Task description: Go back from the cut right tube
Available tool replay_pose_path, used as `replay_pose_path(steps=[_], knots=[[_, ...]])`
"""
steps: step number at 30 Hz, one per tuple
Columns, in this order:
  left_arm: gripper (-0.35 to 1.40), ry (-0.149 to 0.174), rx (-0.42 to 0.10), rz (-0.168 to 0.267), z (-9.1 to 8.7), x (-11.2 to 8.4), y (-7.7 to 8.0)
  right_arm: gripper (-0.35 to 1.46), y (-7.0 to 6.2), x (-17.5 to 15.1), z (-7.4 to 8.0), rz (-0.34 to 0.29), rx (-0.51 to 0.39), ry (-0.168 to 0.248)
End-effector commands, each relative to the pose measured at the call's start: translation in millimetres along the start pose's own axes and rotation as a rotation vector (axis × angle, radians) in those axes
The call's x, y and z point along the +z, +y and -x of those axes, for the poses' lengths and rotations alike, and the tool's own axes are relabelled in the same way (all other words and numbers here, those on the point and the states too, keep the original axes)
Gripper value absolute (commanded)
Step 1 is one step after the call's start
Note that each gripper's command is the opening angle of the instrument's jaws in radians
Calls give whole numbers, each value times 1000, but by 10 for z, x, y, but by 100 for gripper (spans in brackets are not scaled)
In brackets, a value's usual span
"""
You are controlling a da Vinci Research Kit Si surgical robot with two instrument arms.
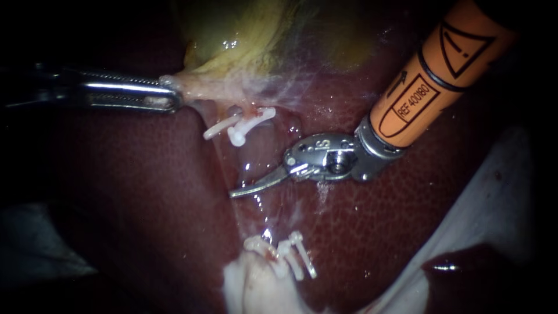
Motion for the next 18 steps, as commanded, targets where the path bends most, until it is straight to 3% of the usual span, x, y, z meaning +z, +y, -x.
replay_pose_path(steps=[1,4,5,6,8,9,12,18], knots=[[-35,0,0,1,0,0,0,-35,0,-1,0,0,0,0],[-35,0,0,1,0,-1,0,-35,-1,0,1,-1,-1,-1],[-35,0,0,1,0,-1,0,12,0,1,0,-1,-1,-1],[-35,0,0,1,0,-1,0,42,0,1,0,-1,-1,-1],[-35,0,1,2,0,-2,0,94,-1,2,0,2,-1,0],[-35,0,1,2,0,-2,0,106,-1,3,0,11,-1,1],[-35,-1,1,2,0,-2,0,121,-2,3,-1,30,-1,4],[-35,-1,1,3,1,-3,-2,123,-6,-1,0,29,-1,4]])
